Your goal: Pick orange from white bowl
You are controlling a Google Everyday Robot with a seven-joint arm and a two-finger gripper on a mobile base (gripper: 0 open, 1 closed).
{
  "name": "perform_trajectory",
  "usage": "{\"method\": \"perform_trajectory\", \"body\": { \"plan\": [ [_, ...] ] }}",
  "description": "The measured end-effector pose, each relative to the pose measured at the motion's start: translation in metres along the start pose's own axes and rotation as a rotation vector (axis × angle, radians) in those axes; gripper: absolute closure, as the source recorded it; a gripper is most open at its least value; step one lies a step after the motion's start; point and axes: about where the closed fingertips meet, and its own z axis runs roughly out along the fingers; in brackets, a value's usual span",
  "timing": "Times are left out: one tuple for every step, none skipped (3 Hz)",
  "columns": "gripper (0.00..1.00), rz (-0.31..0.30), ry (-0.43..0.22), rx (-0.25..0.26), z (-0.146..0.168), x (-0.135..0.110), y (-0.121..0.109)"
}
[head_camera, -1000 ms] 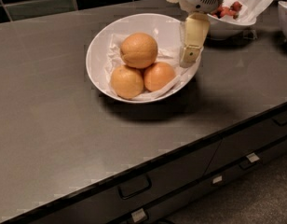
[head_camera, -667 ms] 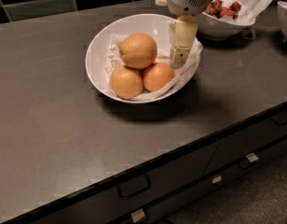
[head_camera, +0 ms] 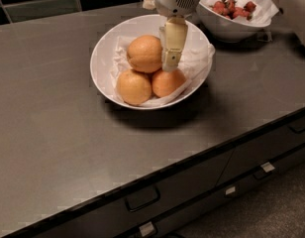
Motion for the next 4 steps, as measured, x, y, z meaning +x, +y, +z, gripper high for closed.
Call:
{"method": "perform_trajectory", "body": {
  "plan": [
    [0.04, -0.014, -0.018, -0.008, 0.009, -0.006, -0.001],
    [0.15, -0.025, -0.04, -0.037, 0.021, -0.01, 0.0],
    [0.16, -0.038, -0.056, -0.067, 0.031, -0.013, 0.0],
    [0.17, -0.047, -0.069, -0.089, 0.038, -0.014, 0.001]
  ]
}}
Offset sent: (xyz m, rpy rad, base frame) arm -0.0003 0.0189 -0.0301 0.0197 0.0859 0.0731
